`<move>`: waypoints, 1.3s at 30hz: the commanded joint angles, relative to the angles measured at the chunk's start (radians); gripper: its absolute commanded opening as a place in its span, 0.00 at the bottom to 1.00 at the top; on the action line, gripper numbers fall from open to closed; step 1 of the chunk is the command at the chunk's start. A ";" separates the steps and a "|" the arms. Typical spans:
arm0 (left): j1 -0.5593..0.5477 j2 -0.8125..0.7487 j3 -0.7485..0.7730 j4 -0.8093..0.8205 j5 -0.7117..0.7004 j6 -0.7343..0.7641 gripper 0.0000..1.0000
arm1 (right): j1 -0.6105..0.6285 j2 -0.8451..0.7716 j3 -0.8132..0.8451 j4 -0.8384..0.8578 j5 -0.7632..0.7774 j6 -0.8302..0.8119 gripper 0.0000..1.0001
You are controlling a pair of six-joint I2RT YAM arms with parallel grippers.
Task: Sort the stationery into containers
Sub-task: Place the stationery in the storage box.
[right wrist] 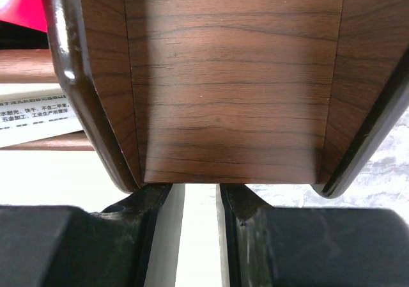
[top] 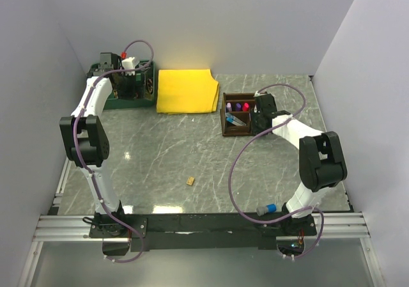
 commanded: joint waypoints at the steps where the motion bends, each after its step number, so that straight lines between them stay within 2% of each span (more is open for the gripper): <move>1: -0.003 -0.009 0.001 0.018 0.013 -0.003 0.99 | 0.012 0.008 0.045 0.051 0.032 -0.009 0.19; 3: -0.003 -0.008 0.003 0.016 0.014 -0.004 0.99 | 0.017 0.008 0.048 0.055 0.033 -0.012 0.31; 4: -0.003 -0.009 0.003 0.018 0.016 -0.003 0.99 | 0.018 0.008 0.048 0.058 0.038 -0.014 0.34; 11: -0.003 -0.014 -0.002 0.018 0.024 -0.006 0.99 | 0.040 -0.002 0.053 0.059 0.055 -0.020 0.43; 13: -0.003 -0.012 0.000 0.018 0.025 -0.006 0.99 | 0.046 -0.008 0.053 0.061 0.053 -0.023 0.49; 20: -0.003 -0.021 -0.002 0.015 0.039 -0.004 0.99 | 0.070 -0.061 0.053 0.027 0.043 -0.017 0.50; 27: -0.003 -0.018 -0.002 0.018 0.051 -0.009 0.99 | 0.104 -0.185 -0.007 -0.036 -0.057 -0.023 0.51; 30: -0.003 -0.029 -0.018 0.024 0.050 -0.010 0.99 | 0.142 -0.228 -0.036 -0.080 -0.283 -0.157 0.53; 31: -0.004 -0.035 -0.026 0.029 0.047 -0.013 0.99 | 0.167 -0.238 -0.041 -0.108 -0.409 -0.288 0.54; 32: -0.003 -0.041 -0.035 0.032 0.045 -0.012 0.99 | 0.194 -0.245 -0.046 -0.123 -0.460 -0.360 0.55; 34: -0.003 -0.066 -0.067 0.042 0.030 -0.013 0.99 | 0.300 -0.248 -0.036 -0.192 -0.520 -0.568 0.59; 36: -0.003 -0.090 -0.103 0.044 0.028 -0.007 0.99 | 0.363 -0.239 -0.018 -0.231 -0.584 -0.692 0.61; 38: -0.003 -0.110 -0.130 0.053 0.021 0.003 0.99 | 0.397 -0.223 0.003 -0.260 -0.646 -0.867 0.62; 39: -0.001 -0.132 -0.164 0.059 0.017 0.005 0.99 | 0.400 -0.187 0.041 -0.309 -0.667 -1.021 0.62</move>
